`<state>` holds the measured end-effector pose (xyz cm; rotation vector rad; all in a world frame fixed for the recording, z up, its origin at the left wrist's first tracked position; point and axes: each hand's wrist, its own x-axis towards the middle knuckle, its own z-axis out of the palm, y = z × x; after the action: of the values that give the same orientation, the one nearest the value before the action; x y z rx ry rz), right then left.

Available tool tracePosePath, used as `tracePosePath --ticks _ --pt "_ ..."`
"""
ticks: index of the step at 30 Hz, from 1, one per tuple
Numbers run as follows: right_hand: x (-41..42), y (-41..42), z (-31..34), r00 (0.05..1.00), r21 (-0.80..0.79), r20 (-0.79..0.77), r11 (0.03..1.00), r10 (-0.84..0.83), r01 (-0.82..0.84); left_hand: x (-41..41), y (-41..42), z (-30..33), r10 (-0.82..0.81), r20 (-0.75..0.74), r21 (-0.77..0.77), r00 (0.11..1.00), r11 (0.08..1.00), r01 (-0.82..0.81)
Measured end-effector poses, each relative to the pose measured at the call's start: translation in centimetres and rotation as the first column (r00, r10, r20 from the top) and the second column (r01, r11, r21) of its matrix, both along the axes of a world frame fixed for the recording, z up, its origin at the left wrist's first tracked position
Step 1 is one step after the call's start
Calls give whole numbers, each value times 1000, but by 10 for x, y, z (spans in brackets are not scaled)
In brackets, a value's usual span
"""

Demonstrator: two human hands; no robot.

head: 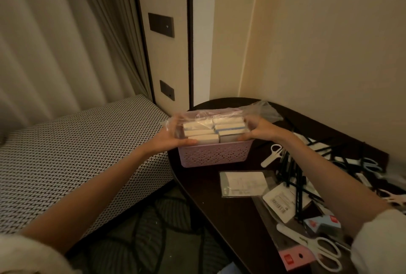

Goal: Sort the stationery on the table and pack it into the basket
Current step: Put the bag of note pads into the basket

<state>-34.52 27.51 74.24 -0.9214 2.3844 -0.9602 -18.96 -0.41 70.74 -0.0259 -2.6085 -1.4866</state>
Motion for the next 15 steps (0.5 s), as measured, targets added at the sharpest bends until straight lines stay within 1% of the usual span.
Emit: tracePosePath --ticks 2,3,4,7,10,12,15 --pt "-28 9 -21 996 66 -93 998 -11 18 2 -1 2 0 4 -28 1000 1000 0" --pt "-30 11 -22 991 90 -133 995 -30 43 2 -4 1 -10 5 -34 1000 999 10" --pt "-26 12 -21 991 86 -126 995 -36 47 3 -6 1 -28 4 -41 1000 999 28" --pt "-7 9 -12 999 87 -29 996 -16 18 2 -12 -5 -77 -14 -79 997 994 75" --pt "2 5 -13 997 87 26 994 -67 64 4 -8 -4 -45 -14 -162 999 986 42" --pt "9 2 -12 992 47 75 994 -101 98 5 -8 -3 -40 -16 -165 999 986 37" --pt "25 -1 -2 986 16 140 996 -90 88 6 -9 3 -53 81 -133 995 989 63"
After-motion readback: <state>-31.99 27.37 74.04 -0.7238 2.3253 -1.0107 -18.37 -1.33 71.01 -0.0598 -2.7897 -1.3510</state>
